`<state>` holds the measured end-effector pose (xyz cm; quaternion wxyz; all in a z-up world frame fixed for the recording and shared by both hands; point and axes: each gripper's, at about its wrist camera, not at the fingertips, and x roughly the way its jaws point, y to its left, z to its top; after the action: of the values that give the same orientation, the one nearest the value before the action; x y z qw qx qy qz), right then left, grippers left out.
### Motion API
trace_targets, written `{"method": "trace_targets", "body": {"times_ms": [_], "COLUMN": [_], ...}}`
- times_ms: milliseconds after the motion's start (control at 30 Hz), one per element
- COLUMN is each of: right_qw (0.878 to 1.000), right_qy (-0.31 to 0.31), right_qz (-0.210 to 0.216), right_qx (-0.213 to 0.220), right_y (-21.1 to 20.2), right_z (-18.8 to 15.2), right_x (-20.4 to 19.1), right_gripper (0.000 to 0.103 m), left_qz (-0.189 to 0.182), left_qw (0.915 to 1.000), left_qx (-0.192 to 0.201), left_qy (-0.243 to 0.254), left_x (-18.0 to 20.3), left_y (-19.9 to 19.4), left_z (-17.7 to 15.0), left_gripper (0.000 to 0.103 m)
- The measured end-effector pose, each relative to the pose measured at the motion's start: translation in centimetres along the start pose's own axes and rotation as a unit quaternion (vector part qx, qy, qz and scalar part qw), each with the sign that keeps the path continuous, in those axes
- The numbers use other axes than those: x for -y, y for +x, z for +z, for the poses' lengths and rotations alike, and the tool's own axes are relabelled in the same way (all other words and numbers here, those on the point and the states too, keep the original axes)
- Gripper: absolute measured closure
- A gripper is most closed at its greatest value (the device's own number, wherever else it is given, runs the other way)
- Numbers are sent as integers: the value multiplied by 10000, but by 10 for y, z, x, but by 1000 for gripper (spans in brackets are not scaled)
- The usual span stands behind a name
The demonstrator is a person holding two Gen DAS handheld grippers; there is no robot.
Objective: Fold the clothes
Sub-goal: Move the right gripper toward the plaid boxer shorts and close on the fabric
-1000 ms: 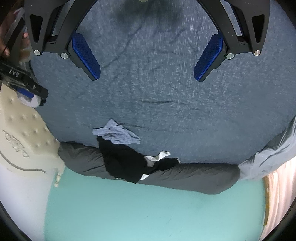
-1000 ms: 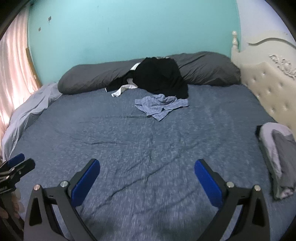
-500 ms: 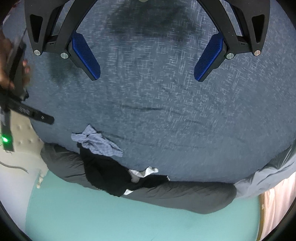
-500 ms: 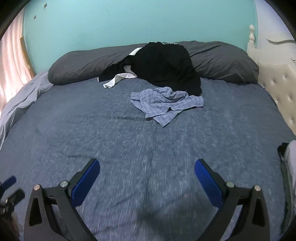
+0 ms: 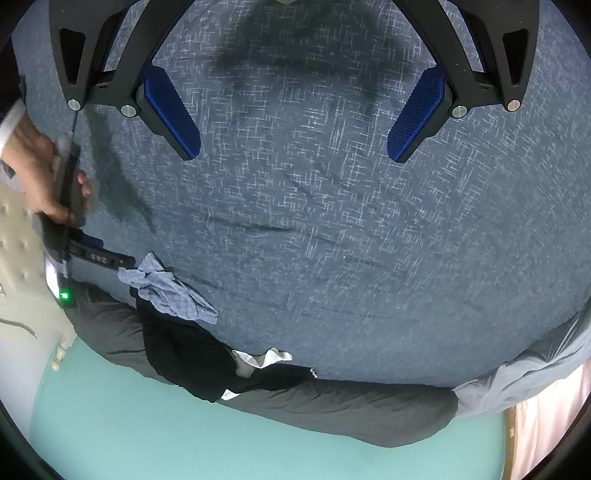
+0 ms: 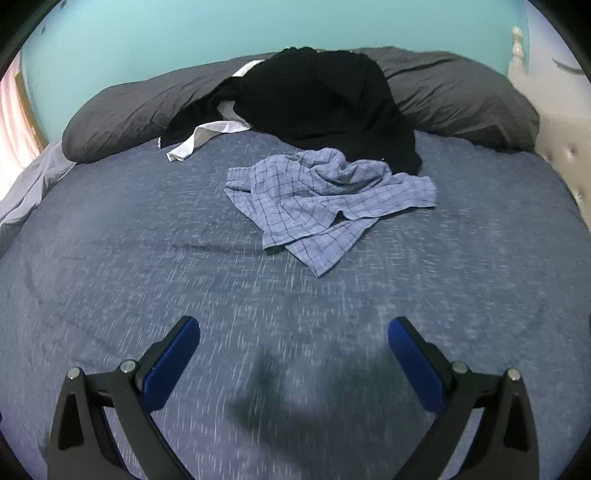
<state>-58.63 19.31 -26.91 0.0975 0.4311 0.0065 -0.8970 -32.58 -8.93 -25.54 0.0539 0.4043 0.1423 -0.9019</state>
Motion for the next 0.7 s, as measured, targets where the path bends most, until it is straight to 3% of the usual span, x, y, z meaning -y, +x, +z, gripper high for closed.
{"method": "trace_targets", "body": {"times_ms": [333,400,633,700], "right_qw": [9997,9994,9990,9986], "right_qy": [5,-20,-68,-74], "right_qz": [-145,-185,-182,-226], "right_qx": [-204,-277,-399,-473], "right_y": [58,68,88,95], "right_z": [27,31,40,41], "right_x": [3,3,3,4], "right_gripper": [4,14,22,29], "left_qz": [11,-4,0,-1], "left_qw": [9999,9998,9997,9997], "left_qx": [-153,-193,-220,-229], "left_qy": [-53,-74,-96,-86], "left_x": [-7,-8,-10,-9], "left_y": [12,14,18,18], "left_z": [-3,-4,-5,-6], "left_gripper": [0,0,0,0]}}
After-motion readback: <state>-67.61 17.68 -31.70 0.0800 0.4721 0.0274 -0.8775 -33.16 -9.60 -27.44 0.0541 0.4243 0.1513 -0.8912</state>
